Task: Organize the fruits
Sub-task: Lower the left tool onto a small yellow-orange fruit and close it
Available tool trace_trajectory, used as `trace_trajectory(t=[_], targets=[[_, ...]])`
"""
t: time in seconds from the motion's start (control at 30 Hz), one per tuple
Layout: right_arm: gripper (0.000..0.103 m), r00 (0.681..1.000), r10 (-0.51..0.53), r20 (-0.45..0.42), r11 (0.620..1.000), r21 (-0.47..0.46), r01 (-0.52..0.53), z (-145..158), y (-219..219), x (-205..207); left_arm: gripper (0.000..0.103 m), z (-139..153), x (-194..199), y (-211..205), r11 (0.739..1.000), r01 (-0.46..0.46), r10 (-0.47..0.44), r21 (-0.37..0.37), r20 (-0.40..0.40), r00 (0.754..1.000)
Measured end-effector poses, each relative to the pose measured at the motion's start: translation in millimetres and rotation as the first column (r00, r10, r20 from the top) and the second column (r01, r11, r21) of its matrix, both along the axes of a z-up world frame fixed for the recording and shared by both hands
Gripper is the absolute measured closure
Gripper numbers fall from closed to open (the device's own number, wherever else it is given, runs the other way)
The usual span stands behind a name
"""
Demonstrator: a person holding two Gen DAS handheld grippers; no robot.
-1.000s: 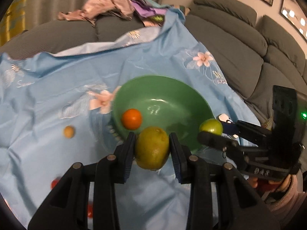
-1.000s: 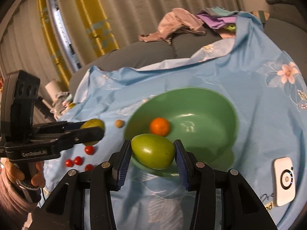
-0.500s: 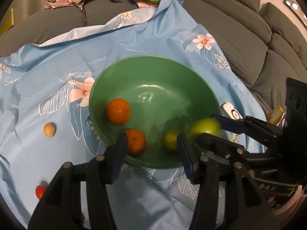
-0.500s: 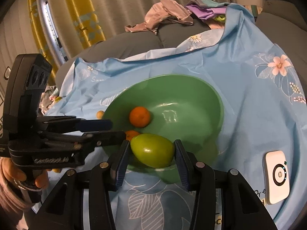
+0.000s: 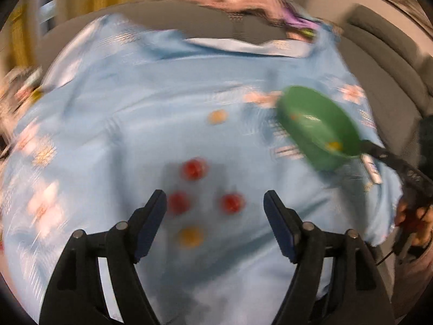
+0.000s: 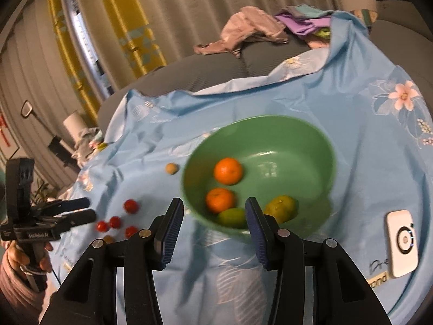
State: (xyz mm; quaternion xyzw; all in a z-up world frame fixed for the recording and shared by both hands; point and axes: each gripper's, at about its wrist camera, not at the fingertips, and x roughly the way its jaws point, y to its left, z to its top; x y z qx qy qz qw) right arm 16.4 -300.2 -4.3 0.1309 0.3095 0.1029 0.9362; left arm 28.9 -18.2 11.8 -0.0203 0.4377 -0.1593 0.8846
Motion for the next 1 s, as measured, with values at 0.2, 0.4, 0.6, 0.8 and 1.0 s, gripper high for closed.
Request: trace_trajectory(t=[0.2,0.4,0.6,0.8,1.0], targets=[[0.055,0.996,0.085,-0.025,0.996,-0.028,-0.086,-2.5,35.7,2.6,0.028,-16.2,-39.4,67.9,0.985,-0.169,0.167,-0.024,-0.067,0.984],[0.055,0.98,0.181,-0.082,0.981,-0.062,-0.186,-12.3,80.2,5.9,0.029,-19.5,-48.8,65.1,0.987,-0.146,0.141,-0.073,-0.068,0.988],[0.055,0.961,0.259,-0.101,0.957,-0.106,-0.269,-14.9,114.5,3.2,0.03,-26.3,-41.9,40.0,0.995,-0.043,0.037,-0.093,-0.066,0.997],[0.055,0.951,0.284,-0.126,0.948,-0.111,-0.298,-23.0,125.9,8.0,0.037,-40.8,-22.3,14.8,0.995,0.012,-0.021,-0.097,-0.091,0.996],[0.055,0.947,0.284,-0.15,0.95,-0.092,-0.299,-33.4,126.5,12.2,0.054,-60.7,-2.3,-2.2,0.999,0.035,-0.039,-0.03,-0.121,0.992]])
